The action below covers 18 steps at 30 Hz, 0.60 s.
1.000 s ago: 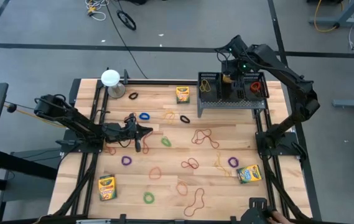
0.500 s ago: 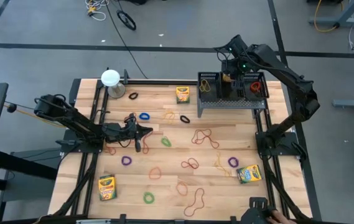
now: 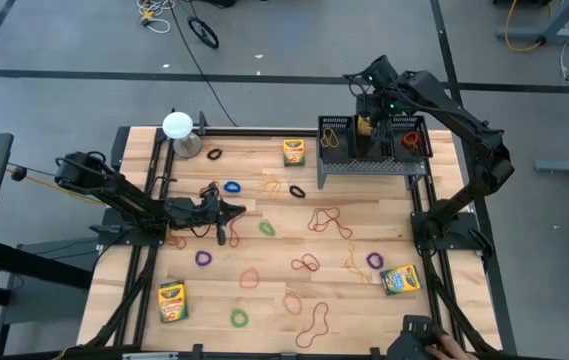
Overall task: Pick & Place Office Desk Supplies
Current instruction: Put the yellow crayon box into the middle black bin on the shelf, then put the red rubber band into the left black bin on the shelf
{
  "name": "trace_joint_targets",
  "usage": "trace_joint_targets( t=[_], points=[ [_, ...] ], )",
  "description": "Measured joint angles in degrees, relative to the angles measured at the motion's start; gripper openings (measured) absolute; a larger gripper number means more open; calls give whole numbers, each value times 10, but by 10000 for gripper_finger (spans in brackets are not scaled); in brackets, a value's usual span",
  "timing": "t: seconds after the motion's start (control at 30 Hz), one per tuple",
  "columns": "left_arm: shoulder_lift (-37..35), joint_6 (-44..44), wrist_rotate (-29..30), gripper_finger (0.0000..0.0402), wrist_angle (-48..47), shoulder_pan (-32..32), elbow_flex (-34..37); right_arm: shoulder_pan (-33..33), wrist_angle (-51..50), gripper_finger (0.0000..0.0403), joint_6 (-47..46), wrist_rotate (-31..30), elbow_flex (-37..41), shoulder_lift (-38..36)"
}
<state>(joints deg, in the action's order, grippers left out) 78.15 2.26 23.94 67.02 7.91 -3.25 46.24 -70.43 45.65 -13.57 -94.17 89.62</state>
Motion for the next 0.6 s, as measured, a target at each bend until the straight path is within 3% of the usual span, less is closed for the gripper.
trace_joint_targets(
  t=[0.4, 0.6],
  points=[
    [0, 31, -1, 9, 1, 0, 0, -45, 5, 186, -35, -60, 0, -14],
    [0, 30, 0, 9, 0, 0, -16, -89, 4, 133, -128, -50, 0, -51]
  ],
)
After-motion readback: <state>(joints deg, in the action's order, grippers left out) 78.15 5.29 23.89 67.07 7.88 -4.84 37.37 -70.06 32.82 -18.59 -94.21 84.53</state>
